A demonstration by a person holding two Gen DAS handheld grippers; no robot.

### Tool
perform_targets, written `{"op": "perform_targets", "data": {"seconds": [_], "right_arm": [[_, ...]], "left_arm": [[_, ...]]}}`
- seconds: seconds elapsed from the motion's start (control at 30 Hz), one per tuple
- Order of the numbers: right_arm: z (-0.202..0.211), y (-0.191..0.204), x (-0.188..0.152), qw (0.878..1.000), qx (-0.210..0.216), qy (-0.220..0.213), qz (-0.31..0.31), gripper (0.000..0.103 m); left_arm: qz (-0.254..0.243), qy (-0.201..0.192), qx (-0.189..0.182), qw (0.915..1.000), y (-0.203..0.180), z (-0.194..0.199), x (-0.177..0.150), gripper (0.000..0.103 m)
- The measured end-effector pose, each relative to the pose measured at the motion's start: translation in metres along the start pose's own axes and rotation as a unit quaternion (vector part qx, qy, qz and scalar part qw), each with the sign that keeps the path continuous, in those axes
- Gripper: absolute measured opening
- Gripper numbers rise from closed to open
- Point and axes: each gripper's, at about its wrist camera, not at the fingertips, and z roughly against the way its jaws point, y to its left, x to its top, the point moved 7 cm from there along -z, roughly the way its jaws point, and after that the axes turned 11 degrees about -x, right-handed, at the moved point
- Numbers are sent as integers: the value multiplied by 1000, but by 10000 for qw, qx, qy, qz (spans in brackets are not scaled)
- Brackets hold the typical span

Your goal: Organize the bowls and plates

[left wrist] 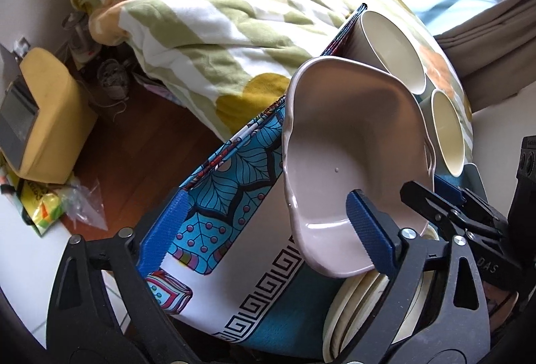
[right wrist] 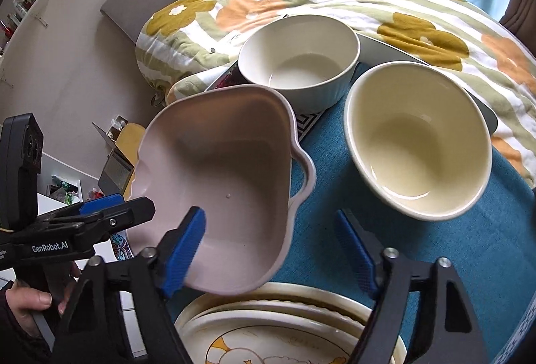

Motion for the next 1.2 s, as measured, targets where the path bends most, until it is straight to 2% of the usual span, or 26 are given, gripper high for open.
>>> {"op": "perform_targets", "data": {"seconds": [0.07, 0.13, 0.17, 0.3, 0.37, 0.57, 0.83, 1.0, 1.2], "right_arm": [[-5, 1, 2, 10000, 53, 56, 53, 53], [-9, 3, 3, 9999, 83, 81, 106, 43], [-10, 4, 2, 9998, 95, 106, 126, 34], [-15, 3, -1, 9998, 27, 125, 122, 21], [-17, 2, -2, 9998, 49, 150, 105, 13], [-10, 5, -6, 9999, 5, 73, 76, 11], [43, 11, -14, 9987, -129, -464, -191, 11], [97, 0, -38, 9927, -460, -896, -660, 11], [159, -30, -94, 9772, -984, -1219, -1431, 11]], "left_arm": [[6, 20, 4, 10000, 0, -4, 0, 69], [42, 49, -17, 10000, 0, -10, 0, 56], [63, 76, -44, 9999, 1, -12, 0, 46], [-66, 132, -66, 9999, -4, -20, -2, 30], [-207, 73, -128, 9997, -10, -21, -1, 18], [-682, -52, 140, 9976, -22, -10, 1, 17], [-1339, -305, 63, 9905, -52, 38, 1, 17], [-2006, -382, -219, 9787, -95, 69, -12, 17], [-2871, -188, -725, 9550, -160, 87, -50, 17]]}}
